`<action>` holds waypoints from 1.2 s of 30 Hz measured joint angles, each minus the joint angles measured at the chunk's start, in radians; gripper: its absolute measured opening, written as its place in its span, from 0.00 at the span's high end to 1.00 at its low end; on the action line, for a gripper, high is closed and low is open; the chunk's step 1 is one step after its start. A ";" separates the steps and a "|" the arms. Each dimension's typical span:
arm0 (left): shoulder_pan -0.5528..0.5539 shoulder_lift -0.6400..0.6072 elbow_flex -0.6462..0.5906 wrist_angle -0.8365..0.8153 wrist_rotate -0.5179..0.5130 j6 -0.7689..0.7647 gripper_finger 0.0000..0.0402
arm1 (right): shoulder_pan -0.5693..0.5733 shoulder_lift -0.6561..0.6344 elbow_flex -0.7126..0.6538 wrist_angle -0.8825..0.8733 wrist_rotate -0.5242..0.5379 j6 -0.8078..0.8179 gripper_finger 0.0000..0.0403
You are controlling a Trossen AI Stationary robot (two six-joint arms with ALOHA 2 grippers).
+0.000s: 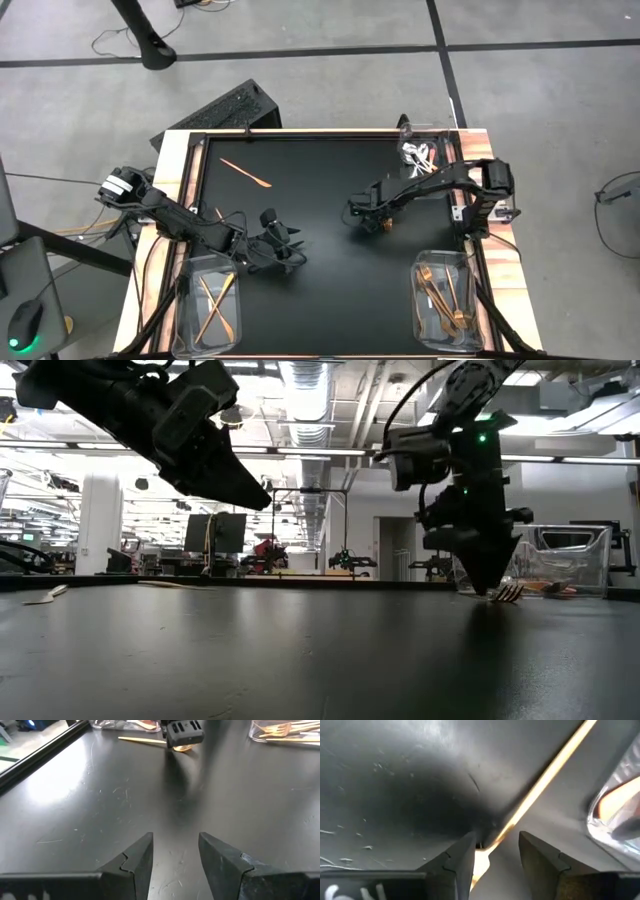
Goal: Sort silverware by color (type)
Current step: Put the gold fork into the bottom right transparent bin
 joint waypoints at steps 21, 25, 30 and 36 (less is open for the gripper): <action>-0.001 0.000 0.000 -0.006 -0.021 -0.035 0.64 | 0.043 -0.037 -0.005 0.168 -0.176 -0.300 0.96; -0.001 0.000 0.000 0.027 -0.044 0.009 0.64 | 0.116 -0.116 -0.003 0.292 -0.174 -0.348 0.97; 0.020 0.000 0.000 0.152 -0.042 0.089 0.64 | 0.194 -0.174 -0.003 0.571 -0.155 -0.360 0.97; 0.053 0.000 0.000 0.311 -0.043 0.115 0.64 | 0.279 -0.178 -0.001 0.862 -0.030 -0.535 0.98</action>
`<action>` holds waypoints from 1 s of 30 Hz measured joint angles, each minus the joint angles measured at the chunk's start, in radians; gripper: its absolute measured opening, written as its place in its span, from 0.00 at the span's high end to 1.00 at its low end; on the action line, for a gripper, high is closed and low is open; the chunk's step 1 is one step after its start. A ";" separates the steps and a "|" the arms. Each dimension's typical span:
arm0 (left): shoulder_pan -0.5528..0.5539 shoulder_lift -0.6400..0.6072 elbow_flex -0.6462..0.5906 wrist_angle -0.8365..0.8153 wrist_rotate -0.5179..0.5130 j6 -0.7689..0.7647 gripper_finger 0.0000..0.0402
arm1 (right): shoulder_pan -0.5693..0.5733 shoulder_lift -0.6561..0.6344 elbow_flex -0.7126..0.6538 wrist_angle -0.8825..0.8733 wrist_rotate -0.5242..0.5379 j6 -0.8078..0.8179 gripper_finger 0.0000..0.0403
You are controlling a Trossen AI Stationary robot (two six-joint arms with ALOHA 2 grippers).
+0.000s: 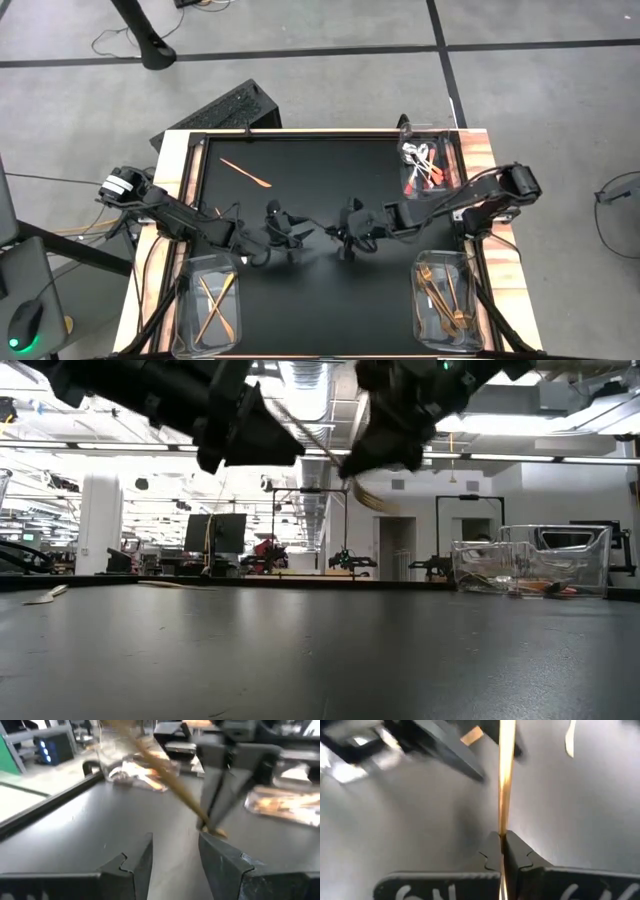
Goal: Sort silverware by color (type)
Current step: Put the gold fork into the bottom right transparent bin
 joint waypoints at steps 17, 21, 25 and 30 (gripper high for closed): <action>0.008 0.001 0.000 0.107 0.105 0.073 0.63 | 0.061 0.017 0.000 0.155 0.177 -0.130 0.98; 0.006 0.001 0.000 0.095 0.109 0.037 0.61 | 0.062 0.017 0.000 0.188 0.257 -0.170 0.98; 0.007 0.001 0.000 0.120 0.100 0.051 0.57 | 0.065 0.017 0.000 0.188 0.254 -0.173 0.98; 0.027 0.001 0.000 0.163 0.075 0.056 0.52 | 0.065 0.017 0.000 0.184 0.228 -0.176 0.98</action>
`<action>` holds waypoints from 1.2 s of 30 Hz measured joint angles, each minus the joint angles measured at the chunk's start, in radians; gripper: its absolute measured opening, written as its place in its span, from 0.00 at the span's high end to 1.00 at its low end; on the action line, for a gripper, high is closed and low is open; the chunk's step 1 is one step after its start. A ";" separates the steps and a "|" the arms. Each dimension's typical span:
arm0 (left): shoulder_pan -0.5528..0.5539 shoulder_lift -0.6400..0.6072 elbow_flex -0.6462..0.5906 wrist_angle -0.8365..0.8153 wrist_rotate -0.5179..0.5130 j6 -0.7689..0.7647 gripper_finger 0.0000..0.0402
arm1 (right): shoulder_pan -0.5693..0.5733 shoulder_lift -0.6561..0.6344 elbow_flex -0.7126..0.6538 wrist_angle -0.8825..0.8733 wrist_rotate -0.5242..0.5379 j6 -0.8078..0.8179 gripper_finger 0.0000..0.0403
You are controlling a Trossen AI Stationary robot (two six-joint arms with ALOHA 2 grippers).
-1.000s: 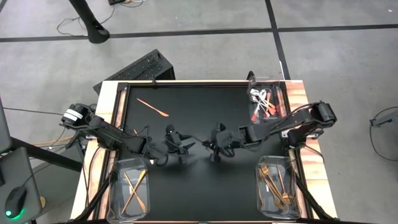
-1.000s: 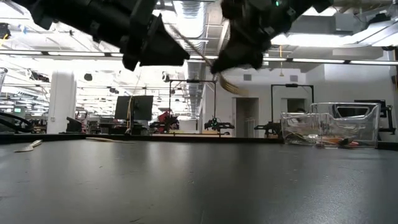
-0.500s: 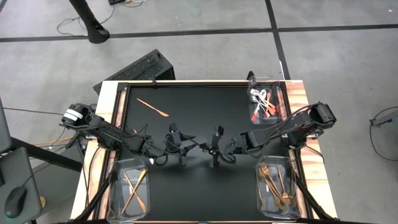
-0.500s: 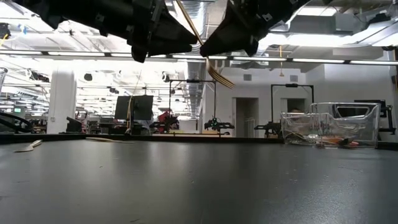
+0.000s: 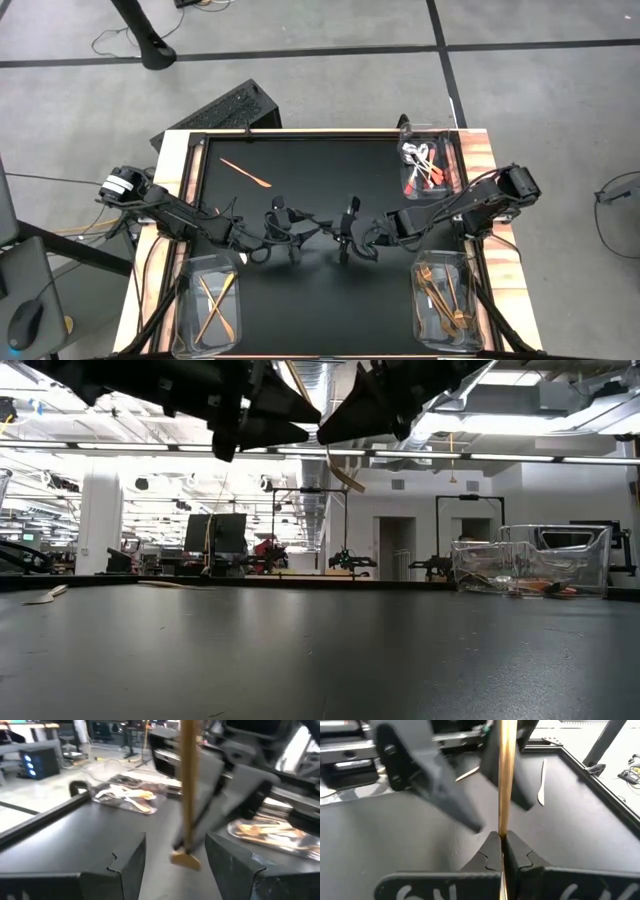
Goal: Sort silverware by color (type)
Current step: Put the gold fork into the bottom right transparent bin
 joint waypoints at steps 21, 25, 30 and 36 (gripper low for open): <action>0.024 -0.040 0.003 -0.145 0.151 -0.020 0.97 | 0.006 0.000 0.000 -0.038 -0.029 0.127 0.84; -0.015 -0.120 0.002 -0.397 0.123 -0.139 0.97 | 0.006 -0.001 0.001 -0.083 -0.006 0.190 0.77; -0.059 -0.218 0.003 -0.527 0.038 -0.236 0.98 | 0.000 -0.001 0.001 -0.151 0.041 0.232 0.75; -0.055 -0.174 0.004 -0.368 0.019 -0.139 0.98 | 0.035 -0.044 0.000 -0.210 -0.041 0.297 0.75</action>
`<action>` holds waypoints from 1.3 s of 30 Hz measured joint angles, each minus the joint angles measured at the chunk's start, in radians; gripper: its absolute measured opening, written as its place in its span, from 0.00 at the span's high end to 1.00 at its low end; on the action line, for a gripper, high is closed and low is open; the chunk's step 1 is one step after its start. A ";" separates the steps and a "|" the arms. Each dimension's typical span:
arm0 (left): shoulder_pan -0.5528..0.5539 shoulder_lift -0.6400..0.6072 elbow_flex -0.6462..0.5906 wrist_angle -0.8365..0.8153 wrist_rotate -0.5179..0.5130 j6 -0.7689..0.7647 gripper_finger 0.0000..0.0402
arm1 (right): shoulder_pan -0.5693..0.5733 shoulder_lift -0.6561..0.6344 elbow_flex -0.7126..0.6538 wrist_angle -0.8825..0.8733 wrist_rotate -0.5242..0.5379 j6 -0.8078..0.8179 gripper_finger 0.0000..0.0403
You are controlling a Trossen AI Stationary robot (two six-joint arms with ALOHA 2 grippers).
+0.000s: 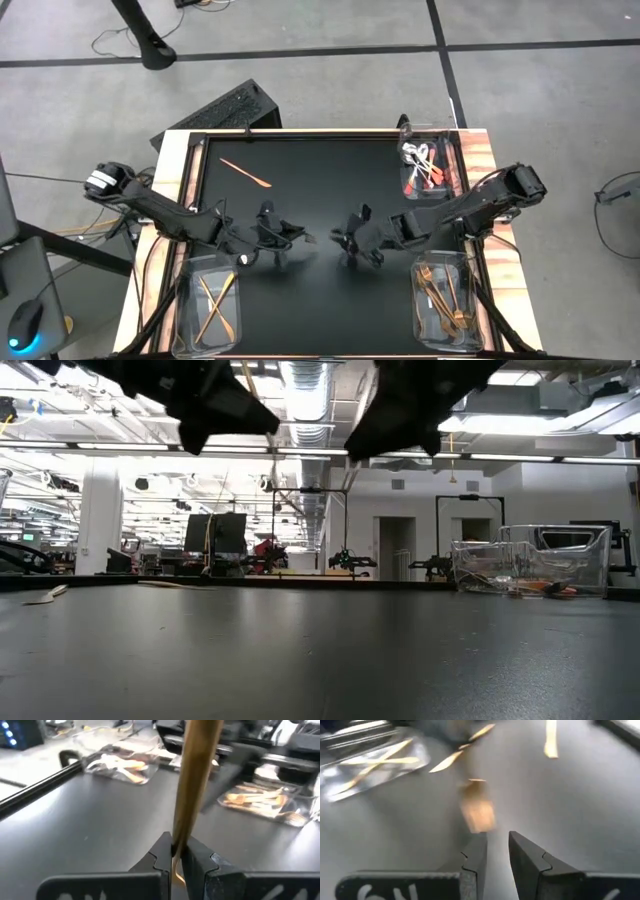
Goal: Sort silverware by color (type)
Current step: Put the gold fork into the bottom right transparent bin
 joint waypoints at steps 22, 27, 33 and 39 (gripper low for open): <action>0.089 0.192 0.000 0.498 0.367 0.116 0.97 | 0.074 -0.005 0.000 0.138 0.006 -0.065 0.74; 0.089 0.192 0.000 0.501 0.368 0.119 0.97 | 0.066 -0.005 0.000 0.187 0.009 -0.098 0.74; 0.089 0.192 0.000 0.539 0.373 0.130 0.97 | 0.039 0.009 0.000 0.206 -0.035 -0.107 0.74; 0.089 0.192 0.006 0.540 0.389 0.145 0.97 | 0.021 0.021 0.002 0.207 -0.066 -0.095 0.77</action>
